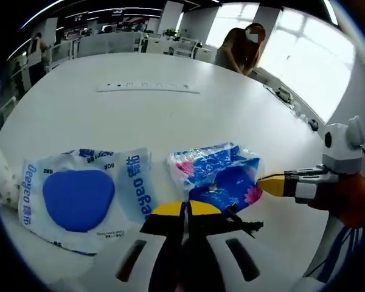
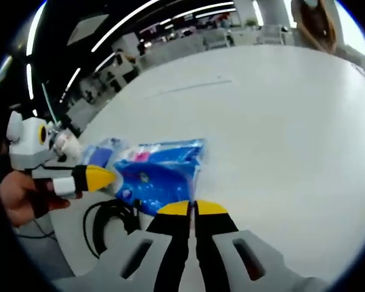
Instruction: Arrange the tabletop items into an orderly group along one side of the table until the central work area is clear of visible clutter.
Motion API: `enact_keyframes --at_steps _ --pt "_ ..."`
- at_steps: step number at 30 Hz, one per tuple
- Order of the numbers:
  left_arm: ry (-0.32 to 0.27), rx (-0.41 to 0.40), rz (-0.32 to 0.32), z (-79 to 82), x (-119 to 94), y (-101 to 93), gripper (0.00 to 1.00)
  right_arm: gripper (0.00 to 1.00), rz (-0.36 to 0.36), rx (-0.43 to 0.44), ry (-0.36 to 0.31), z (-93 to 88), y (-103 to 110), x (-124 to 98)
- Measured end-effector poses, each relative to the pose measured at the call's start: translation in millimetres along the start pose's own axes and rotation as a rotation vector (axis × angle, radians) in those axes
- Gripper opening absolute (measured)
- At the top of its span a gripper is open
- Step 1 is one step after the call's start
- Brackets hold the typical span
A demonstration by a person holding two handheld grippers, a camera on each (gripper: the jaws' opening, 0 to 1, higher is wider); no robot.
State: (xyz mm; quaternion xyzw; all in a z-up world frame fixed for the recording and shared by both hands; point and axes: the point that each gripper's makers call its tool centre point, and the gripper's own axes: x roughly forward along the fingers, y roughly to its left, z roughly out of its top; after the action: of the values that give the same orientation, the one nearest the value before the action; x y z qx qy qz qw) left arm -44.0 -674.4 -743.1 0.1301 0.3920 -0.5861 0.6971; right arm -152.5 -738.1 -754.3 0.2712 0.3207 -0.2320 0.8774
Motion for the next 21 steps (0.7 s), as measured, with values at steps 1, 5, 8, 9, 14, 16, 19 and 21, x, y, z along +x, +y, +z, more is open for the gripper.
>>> enact_keyframes --at_steps 1,5,8,9,14,16,19,21 --pt "-0.001 -0.005 -0.001 0.6 0.2 0.5 0.0 0.0 -0.001 0.001 0.0 0.4 -0.1 0.2" --pt "-0.008 -0.019 -0.01 3.9 -1.7 -1.0 0.05 0.06 -0.012 -0.007 0.012 -0.7 0.0 -0.2" --pt "-0.019 -0.025 -0.015 7.1 -7.5 -0.9 0.11 0.1 -0.015 0.008 0.0 -0.6 0.3 -5.9" --pt "-0.022 -0.024 -0.017 7.4 -10.2 -0.3 0.12 0.1 -0.016 0.009 -0.005 -1.1 0.5 -8.8" --pt "-0.037 -0.031 -0.017 3.8 -28.4 3.0 0.13 0.09 -0.018 0.012 -0.03 -4.7 3.5 -23.3" --pt "-0.039 -0.023 -0.014 -0.3 -35.4 3.4 0.13 0.08 -0.007 0.01 -0.033 -8.5 9.7 -28.2" --pt "-0.039 -0.013 -0.027 -8.8 -43.7 -0.1 0.13 0.08 0.018 -0.007 -0.028 -15.0 21.4 -30.5" --pt "-0.038 -0.004 -0.041 -15.4 -49.8 -4.5 0.15 0.08 0.036 -0.018 -0.022 -19.6 30.0 -30.6"
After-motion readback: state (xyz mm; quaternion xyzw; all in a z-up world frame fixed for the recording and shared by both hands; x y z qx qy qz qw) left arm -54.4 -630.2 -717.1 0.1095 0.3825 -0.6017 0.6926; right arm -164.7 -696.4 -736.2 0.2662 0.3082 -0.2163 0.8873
